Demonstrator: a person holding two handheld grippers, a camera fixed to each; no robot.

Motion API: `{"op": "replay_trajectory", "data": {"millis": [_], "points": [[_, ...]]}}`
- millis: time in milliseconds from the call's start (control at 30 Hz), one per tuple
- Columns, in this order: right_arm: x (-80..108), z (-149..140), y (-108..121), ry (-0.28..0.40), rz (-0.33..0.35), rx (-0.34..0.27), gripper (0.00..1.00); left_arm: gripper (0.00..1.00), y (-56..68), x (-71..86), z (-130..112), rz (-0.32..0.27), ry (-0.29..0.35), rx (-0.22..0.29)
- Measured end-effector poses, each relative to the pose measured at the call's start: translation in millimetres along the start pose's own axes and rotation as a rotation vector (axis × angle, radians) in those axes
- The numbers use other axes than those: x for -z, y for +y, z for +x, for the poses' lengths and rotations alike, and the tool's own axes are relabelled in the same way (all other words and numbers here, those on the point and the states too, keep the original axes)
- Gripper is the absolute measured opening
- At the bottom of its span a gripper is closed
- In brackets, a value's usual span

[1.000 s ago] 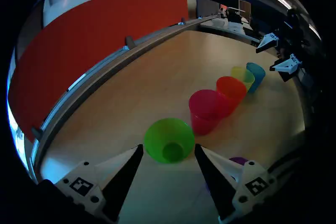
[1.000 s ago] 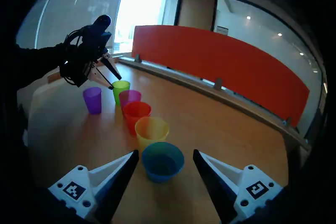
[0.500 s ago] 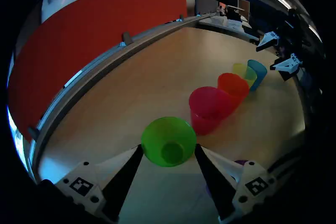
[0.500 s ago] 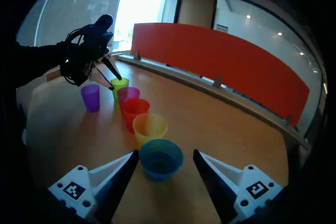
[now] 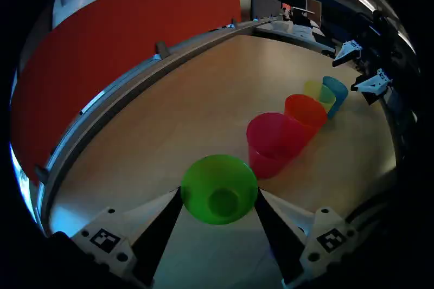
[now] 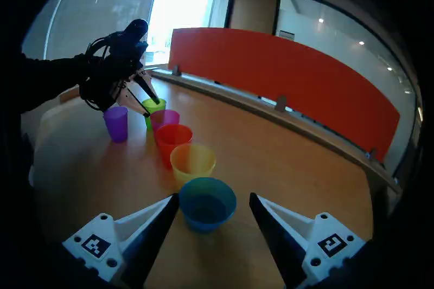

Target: Pour water

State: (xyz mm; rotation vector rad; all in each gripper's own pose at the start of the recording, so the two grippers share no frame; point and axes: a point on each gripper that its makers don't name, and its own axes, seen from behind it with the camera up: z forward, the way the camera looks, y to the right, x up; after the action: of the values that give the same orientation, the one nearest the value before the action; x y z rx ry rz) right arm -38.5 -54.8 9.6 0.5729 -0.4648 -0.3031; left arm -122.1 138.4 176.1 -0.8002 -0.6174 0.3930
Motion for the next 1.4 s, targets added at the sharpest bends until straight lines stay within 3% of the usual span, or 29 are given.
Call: {"op": "replay_trajectory", "data": {"millis": [200, 400, 600, 800, 1100, 1400], "points": [[-0.3, 0, 0, 0.003, -0.001, 0.000, 1.00, 0.89, 2.0, -0.2, 1, 0.004, -0.007, -0.021], [0.4, 1, 0, 0.005, -0.001, 0.003, 1.00, 0.88, 1.5, -1.2, 2, -0.004, -0.001, 0.012], [0.8, 0, 2, 0.006, -0.009, 0.003, 1.00, 0.87, -1.3, 6.4, 10, 0.013, 0.033, 0.007], [2.0, 4, 1, 0.017, -0.012, -0.002, 1.00, 0.87, 0.2, 22.5, 21, 0.027, 0.075, 0.020], [4.6, 10, -1, 0.035, -0.017, 0.000, 1.00, 0.87, 0.8, 55.9, 39, 0.107, 0.161, 0.039], [4.5, 2, 0, 0.019, -0.016, 0.007, 1.00, 0.87, 9.4, 91.1, 47, 0.163, 0.196, 0.043]]}}
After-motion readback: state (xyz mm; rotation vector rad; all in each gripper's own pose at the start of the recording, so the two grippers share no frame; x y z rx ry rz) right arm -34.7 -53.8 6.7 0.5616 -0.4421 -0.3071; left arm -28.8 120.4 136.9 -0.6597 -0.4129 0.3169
